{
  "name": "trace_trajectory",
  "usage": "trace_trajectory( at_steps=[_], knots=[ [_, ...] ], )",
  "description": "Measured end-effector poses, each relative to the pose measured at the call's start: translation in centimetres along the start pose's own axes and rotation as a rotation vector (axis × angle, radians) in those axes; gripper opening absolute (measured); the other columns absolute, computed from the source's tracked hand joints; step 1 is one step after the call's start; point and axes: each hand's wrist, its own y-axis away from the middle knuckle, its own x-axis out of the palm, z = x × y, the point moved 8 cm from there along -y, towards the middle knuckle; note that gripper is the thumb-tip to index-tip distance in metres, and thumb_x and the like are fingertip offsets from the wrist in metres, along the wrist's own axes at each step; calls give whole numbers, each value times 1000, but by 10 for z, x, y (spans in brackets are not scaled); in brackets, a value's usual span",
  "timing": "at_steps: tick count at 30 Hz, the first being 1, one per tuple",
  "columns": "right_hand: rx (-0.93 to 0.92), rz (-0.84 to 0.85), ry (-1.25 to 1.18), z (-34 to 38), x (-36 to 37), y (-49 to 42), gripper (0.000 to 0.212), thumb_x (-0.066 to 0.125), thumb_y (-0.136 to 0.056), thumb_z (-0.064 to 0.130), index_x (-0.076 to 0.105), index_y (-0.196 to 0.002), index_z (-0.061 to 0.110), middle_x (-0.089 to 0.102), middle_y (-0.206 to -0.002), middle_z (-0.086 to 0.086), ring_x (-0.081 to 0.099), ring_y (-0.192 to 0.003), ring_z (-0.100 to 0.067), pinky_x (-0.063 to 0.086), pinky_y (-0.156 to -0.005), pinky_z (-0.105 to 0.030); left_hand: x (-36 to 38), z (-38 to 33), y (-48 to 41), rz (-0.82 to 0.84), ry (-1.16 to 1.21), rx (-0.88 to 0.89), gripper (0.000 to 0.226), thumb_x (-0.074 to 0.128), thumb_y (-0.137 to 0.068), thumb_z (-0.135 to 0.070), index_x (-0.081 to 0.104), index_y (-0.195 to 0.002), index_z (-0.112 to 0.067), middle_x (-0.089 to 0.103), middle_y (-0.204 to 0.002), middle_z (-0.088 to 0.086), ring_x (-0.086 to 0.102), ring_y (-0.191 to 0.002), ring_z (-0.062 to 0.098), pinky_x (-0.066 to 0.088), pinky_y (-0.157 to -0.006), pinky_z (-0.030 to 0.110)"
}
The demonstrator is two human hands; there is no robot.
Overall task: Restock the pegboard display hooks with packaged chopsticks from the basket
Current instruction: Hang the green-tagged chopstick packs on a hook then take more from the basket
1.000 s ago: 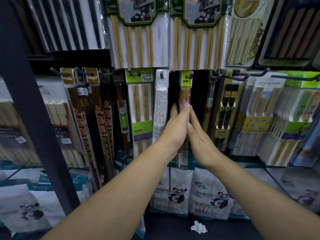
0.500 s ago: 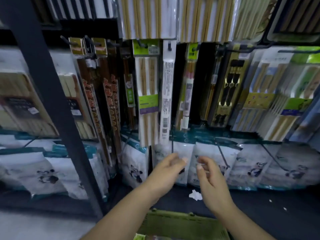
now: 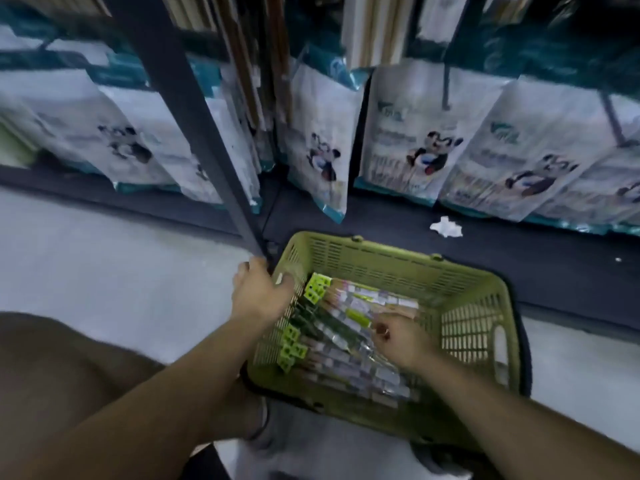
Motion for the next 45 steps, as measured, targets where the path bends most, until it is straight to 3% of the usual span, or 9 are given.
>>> trace_trajectory(
  at_steps=[3,8,14,18,24,29,37,43,45],
  knots=[
    [53,58,0,-17,34,-16,17,62,-95,23,73,-103,12,72,-100,-10,66,-95,-29,50,-76,-32,19,33,-4,111,136,-117,38,66,-92,-46,52,-112,-17,64,-108,10,64,-105,36,54,-92,46],
    [12,152,34,-22,75,-26,15,69,-92,34,69,-101,22,67,-97,1,63,-89,-22,52,-76,-33,24,50,-7,47,169,-31,27,61,-95,-48,52,-95,-22,62,-81,2,66,-80,30,54,-72,41],
    [-125,283,221,-13,108,-28,44,69,-87,56,60,-114,23,49,-102,-1,47,-93,-20,41,-73,-33,26,53,-14,10,167,-11,28,57,-96,-48,52,-94,-21,63,-81,3,65,-77,28,54,-69,40],
    [-133,256,252,-14,117,-26,41,72,-89,44,60,-120,20,54,-109,-3,46,-92,-18,33,-71,-31,28,54,-16,7,178,3,26,57,-97,-46,51,-92,-21,61,-78,1,64,-74,26,54,-70,42],
    [-85,265,231,-16,111,-25,31,65,-94,34,64,-121,17,63,-108,-8,60,-97,-26,47,-72,-32,28,52,-16,26,202,14,26,57,-97,-45,53,-98,-20,61,-80,2,65,-78,31,59,-74,48],
    [-43,300,201,-23,112,-19,18,71,-92,36,56,-86,27,49,-84,5,50,-77,-13,32,-59,-28,30,55,-18,38,212,21,24,57,-98,-43,51,-96,-19,56,-75,0,58,-71,28,54,-72,44],
    [-49,437,116,-19,120,-11,30,72,-91,41,68,-114,23,59,-94,4,56,-86,-16,37,-65,-27,32,59,-19,75,219,12,21,59,-97,-41,51,-95,-22,54,-73,-2,56,-65,22,47,-62,35],
    [-50,471,117,-15,119,-13,13,61,-100,35,61,-89,27,54,-83,6,54,-76,-13,36,-60,-27,31,59,-17,111,208,8,18,58,-98,-38,51,-100,-22,55,-76,1,56,-65,22,46,-58,32],
    [-54,417,98,-14,106,-14,14,58,-102,32,60,-96,20,58,-88,-1,58,-81,-19,40,-63,-29,29,58,-15,138,217,-12,18,59,-98,-36,50,-107,-23,58,-81,1,59,-68,21,49,-58,31]
  ],
)
